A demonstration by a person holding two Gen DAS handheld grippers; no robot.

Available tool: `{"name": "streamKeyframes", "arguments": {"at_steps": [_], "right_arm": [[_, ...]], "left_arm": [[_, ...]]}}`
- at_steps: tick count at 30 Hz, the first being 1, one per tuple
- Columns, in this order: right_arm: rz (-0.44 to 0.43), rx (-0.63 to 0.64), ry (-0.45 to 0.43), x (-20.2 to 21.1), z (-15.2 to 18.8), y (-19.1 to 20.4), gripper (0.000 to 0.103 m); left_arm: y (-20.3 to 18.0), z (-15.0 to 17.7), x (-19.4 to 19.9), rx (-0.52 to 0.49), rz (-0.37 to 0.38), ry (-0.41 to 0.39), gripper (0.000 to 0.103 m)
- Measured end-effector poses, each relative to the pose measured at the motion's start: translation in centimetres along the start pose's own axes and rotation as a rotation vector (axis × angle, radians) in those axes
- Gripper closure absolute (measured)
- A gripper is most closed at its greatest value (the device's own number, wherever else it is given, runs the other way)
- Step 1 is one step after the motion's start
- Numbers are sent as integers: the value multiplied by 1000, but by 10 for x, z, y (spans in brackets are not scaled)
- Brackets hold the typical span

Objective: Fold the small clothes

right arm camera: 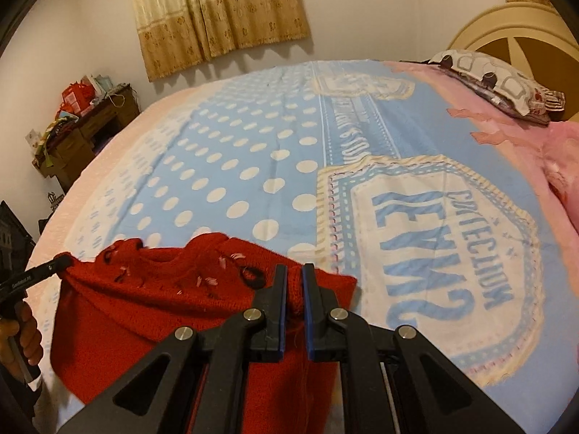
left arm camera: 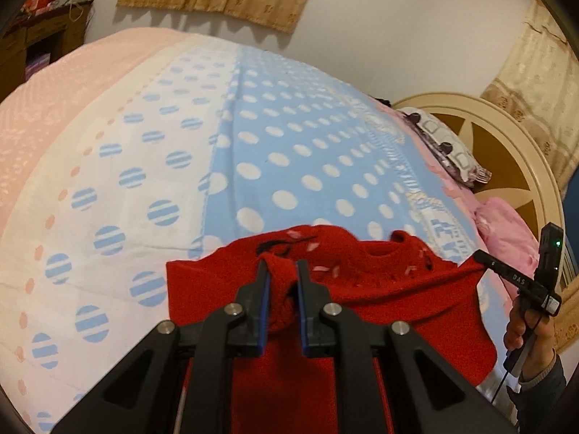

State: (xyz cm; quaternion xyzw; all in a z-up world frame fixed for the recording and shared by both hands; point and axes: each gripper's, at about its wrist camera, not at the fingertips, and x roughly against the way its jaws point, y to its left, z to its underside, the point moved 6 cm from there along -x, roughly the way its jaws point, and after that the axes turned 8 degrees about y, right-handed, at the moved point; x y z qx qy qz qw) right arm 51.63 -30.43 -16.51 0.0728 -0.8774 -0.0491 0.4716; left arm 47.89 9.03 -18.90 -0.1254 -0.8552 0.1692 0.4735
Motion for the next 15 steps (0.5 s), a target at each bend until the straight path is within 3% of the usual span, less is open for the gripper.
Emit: {"name": "streamKeyframes", "arguments": {"at_steps": [4, 6, 8, 9, 10, 11, 13, 15], "right_arm": [[-19, -12, 1, -22, -10, 0, 95], [-14, -14, 22, -32, -13, 0, 90], [-3, -22, 24, -34, -13, -3, 67], [-10, -22, 14, -31, -11, -3, 42], [-12, -20, 6, -29, -9, -3, 34], [-5, -13, -4, -25, -6, -3, 34], [-4, 12, -6, -18, 3, 0, 34], [8, 36, -11, -11, 10, 5, 34]], "left_arm": [[9, 3, -9, 25, -7, 12, 90], [12, 3, -8, 41, -3, -5, 84], [13, 1, -2, 41, -13, -32, 76], [13, -1, 1, 40, -25, -39, 70], [13, -3, 6, 36, -27, -50, 57], [12, -3, 11, 32, -21, -66, 45], [12, -4, 19, 28, -35, -87, 37], [8, 1, 26, -7, -50, -96, 34]]}}
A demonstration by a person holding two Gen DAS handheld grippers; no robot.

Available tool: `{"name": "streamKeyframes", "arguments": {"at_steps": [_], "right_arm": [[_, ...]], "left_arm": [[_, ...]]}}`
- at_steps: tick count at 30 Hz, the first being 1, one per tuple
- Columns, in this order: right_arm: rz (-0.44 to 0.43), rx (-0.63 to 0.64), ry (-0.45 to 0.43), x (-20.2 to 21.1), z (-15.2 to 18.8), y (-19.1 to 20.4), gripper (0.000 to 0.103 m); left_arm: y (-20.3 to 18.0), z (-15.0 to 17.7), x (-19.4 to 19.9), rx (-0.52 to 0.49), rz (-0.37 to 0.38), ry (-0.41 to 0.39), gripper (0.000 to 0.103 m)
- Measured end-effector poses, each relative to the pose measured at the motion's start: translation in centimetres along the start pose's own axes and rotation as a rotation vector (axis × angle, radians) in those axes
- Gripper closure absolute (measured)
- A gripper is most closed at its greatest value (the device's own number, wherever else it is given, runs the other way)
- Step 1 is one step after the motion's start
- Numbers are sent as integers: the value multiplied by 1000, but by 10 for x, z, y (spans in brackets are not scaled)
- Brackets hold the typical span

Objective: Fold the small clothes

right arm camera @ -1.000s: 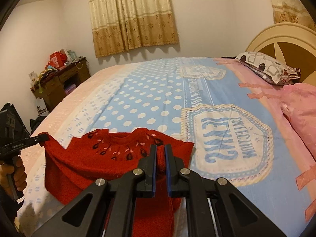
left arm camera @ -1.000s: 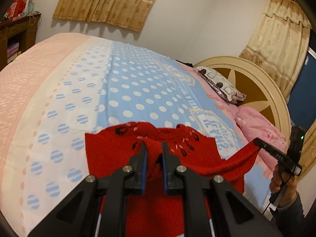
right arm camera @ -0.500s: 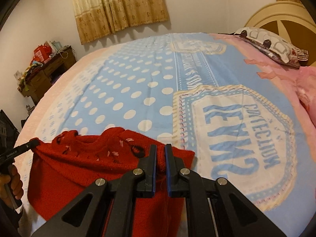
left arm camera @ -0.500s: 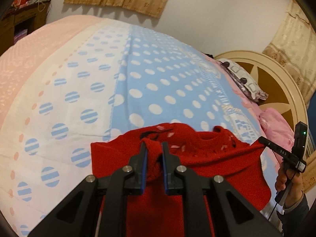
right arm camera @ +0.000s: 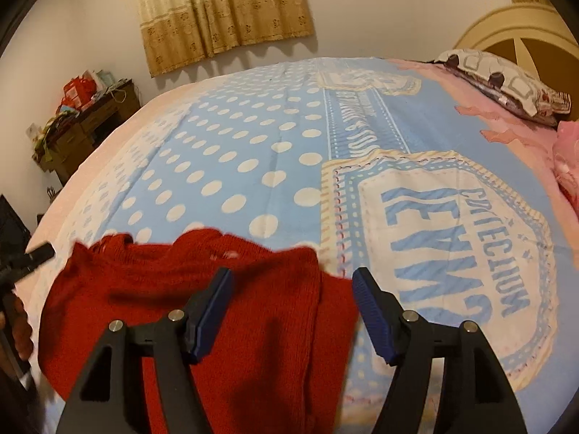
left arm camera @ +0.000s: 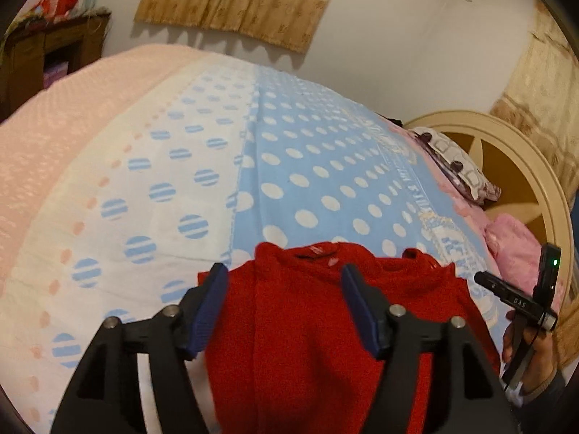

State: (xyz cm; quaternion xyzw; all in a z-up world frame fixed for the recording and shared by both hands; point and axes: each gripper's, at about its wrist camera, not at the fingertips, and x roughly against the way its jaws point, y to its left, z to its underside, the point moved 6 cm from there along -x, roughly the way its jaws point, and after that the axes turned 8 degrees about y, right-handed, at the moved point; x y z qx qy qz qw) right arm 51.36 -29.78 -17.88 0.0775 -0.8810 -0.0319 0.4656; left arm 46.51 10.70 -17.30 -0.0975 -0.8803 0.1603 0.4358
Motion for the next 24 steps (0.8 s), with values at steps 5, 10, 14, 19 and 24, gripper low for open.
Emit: {"name": "streamKeyframes", "arguments": {"at_steps": [5, 10, 14, 19, 24], "right_arm": [[79, 169, 43, -1, 14, 30, 35], [58, 207, 122, -13, 35, 42, 35], [119, 210, 191, -29, 58, 21, 35], [131, 106, 143, 3, 65, 1, 34], [43, 170, 78, 50, 87, 35, 34]], "left_arm": [[-1, 15, -6, -84, -131, 27, 28], [14, 32, -29, -94, -232, 94, 28], [25, 43, -35, -54, -208, 115, 28], [17, 51, -4, -63, -216, 66, 28], [0, 76, 25, -121, -203, 34, 20]]}}
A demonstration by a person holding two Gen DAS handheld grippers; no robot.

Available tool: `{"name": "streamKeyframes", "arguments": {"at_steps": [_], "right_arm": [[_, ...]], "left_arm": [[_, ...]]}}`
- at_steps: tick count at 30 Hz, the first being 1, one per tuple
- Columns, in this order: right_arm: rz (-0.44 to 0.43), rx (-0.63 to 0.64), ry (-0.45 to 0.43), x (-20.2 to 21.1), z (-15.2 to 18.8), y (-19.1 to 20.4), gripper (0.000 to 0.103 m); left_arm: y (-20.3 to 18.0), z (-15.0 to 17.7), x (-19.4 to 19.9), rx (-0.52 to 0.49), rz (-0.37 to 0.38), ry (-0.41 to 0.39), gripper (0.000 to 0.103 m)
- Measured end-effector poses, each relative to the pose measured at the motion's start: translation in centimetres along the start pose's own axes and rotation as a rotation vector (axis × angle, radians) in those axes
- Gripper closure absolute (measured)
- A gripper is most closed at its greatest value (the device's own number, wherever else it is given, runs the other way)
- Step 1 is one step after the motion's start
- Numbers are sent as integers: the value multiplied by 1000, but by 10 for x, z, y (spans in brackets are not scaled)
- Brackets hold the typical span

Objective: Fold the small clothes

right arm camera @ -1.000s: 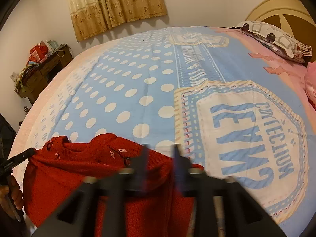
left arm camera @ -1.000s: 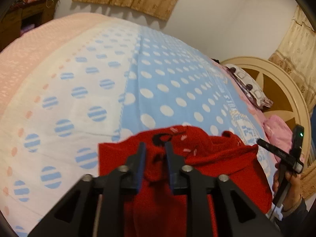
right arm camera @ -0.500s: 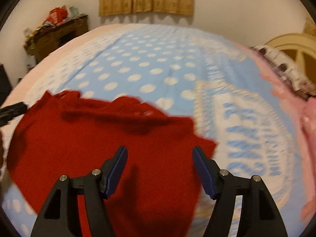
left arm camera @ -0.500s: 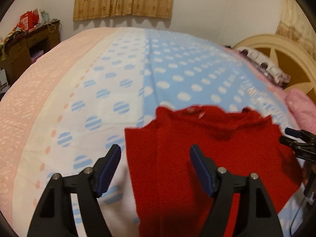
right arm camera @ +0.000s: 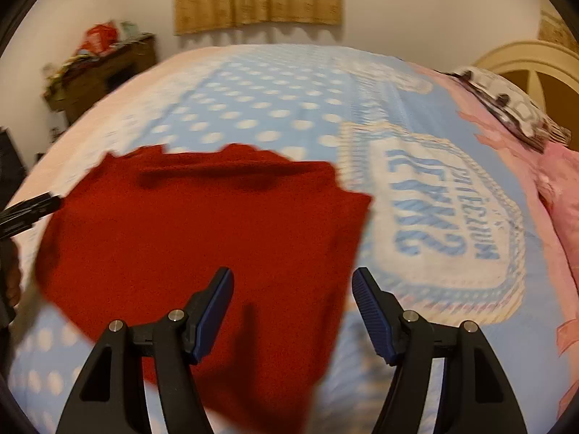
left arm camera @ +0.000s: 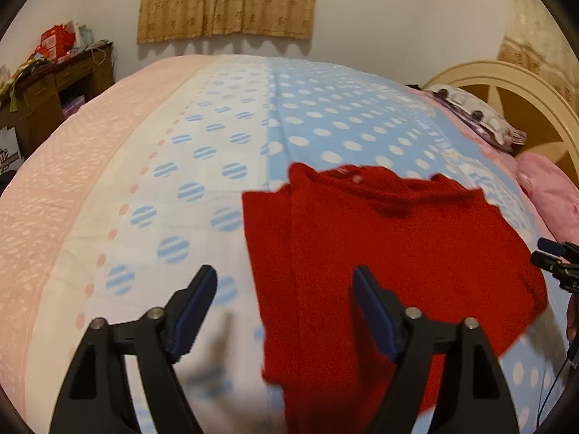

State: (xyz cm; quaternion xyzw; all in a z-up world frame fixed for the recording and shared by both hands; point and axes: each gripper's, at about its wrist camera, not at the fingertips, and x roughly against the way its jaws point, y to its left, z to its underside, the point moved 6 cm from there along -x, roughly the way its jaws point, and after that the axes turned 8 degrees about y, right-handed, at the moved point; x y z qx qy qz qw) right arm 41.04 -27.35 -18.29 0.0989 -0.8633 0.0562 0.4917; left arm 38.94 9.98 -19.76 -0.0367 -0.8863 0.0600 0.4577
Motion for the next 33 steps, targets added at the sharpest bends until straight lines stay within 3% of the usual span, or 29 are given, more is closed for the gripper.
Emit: {"name": "streamKeyframes", "arguments": {"at_steps": [2, 5, 6, 11, 16, 18, 20, 24, 28, 33], "right_arm": [[-33, 25, 12, 3, 13, 14, 34], [-82, 55, 75, -12, 39, 30, 34], [-67, 63, 93, -20, 45, 30, 34], [-7, 82, 112, -19, 52, 35, 34], [4, 96, 30, 8, 33, 51, 34], [20, 88, 40, 0, 29, 52, 34], [56, 74, 121, -26, 35, 44, 34], [49, 26, 107, -25, 32, 43, 34], [19, 88, 56, -11, 2, 82, 34], [-126, 152, -4, -19, -45, 158, 34]], "left_arm": [[-3, 9, 0, -18, -8, 11, 13], [-4, 23, -10, -60, -52, 46, 13], [-2, 28, -17, -62, -83, 70, 13], [10, 30, -11, -2, -46, 59, 12], [21, 48, -13, 54, -26, 75, 8], [26, 51, -12, 88, -7, 72, 7], [30, 50, -9, 114, 9, 59, 7], [30, 42, 2, 131, 13, 5, 7], [29, 39, -1, 119, -14, -17, 7], [30, 44, -8, 116, -25, 9, 6]]}}
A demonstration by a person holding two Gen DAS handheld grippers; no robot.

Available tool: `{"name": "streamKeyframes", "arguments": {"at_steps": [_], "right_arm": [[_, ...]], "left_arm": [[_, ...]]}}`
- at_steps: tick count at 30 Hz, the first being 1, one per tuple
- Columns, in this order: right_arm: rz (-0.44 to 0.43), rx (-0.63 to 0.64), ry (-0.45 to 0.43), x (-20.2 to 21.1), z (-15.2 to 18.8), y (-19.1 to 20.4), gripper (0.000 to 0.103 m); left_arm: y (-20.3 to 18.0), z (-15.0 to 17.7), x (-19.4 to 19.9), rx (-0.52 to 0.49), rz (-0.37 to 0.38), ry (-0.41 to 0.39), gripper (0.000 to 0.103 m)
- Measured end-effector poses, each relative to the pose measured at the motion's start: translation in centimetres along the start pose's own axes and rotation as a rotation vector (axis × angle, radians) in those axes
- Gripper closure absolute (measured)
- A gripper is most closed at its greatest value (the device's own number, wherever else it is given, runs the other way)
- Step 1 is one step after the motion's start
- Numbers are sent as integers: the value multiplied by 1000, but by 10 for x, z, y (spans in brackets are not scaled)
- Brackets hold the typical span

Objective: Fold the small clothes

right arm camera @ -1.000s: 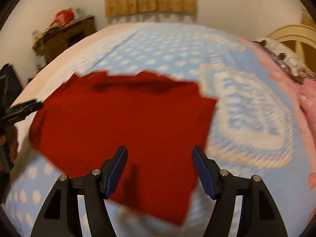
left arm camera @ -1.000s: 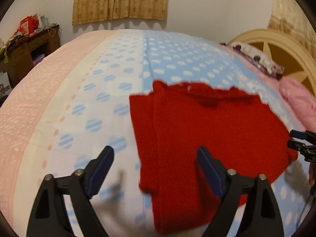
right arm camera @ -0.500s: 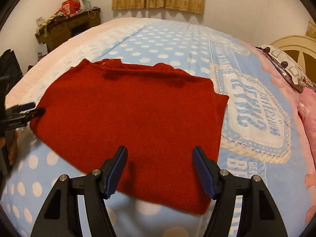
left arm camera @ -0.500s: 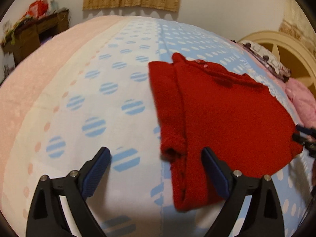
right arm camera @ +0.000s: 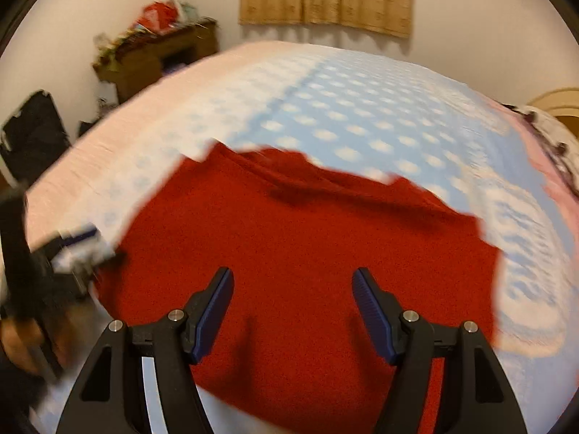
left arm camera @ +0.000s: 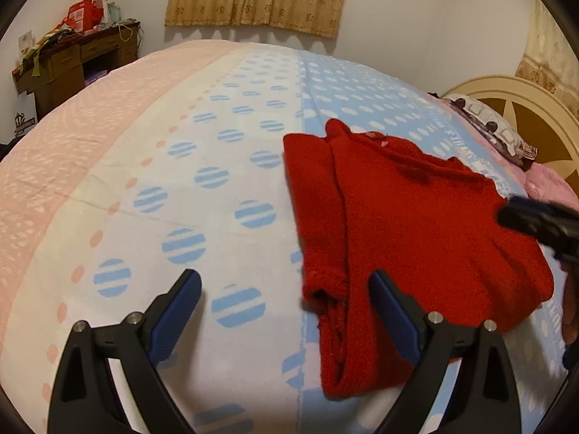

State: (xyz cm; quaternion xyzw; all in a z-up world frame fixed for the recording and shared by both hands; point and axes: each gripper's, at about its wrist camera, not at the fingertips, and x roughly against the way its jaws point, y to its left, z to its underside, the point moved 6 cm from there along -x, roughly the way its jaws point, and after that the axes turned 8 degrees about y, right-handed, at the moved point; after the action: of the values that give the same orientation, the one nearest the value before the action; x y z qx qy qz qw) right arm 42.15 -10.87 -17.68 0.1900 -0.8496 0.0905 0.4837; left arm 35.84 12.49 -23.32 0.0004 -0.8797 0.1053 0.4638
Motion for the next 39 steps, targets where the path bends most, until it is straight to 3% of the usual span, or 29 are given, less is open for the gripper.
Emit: {"name": "streamKeyframes", "arguments": {"at_steps": [3, 8, 13, 17, 20, 22, 24, 29, 34, 39], "right_arm": [[-13, 26, 5, -28, -19, 28, 34], [27, 13, 105, -85, -19, 38, 31], [52, 2, 90, -68, -13, 33, 30], [44, 59, 14, -32, 10, 44, 30], [70, 80, 25, -28, 32, 41, 30], [69, 72, 81, -40, 46, 34, 30], [42, 52, 50, -36, 52, 28, 30], [67, -9, 8, -12, 67, 8, 30], [32, -120, 24, -8, 89, -33, 30], [124, -30, 63, -6, 88, -18, 30]], "left_arm": [[1, 2, -3, 5, 1, 12, 3], [3, 3, -4, 11, 18, 22, 3], [9, 3, 5, 40, 2, -20, 3], [11, 3, 4, 48, 4, -9, 2], [9, 3, 1, 38, -5, 5, 1], [8, 4, -1, 32, -3, 12, 0], [8, 4, -2, 33, 0, 17, 0], [12, 6, -2, 58, 22, 24, 0], [10, 6, -3, 48, 19, 27, 0], [11, 6, -3, 51, 22, 31, 0]]}}
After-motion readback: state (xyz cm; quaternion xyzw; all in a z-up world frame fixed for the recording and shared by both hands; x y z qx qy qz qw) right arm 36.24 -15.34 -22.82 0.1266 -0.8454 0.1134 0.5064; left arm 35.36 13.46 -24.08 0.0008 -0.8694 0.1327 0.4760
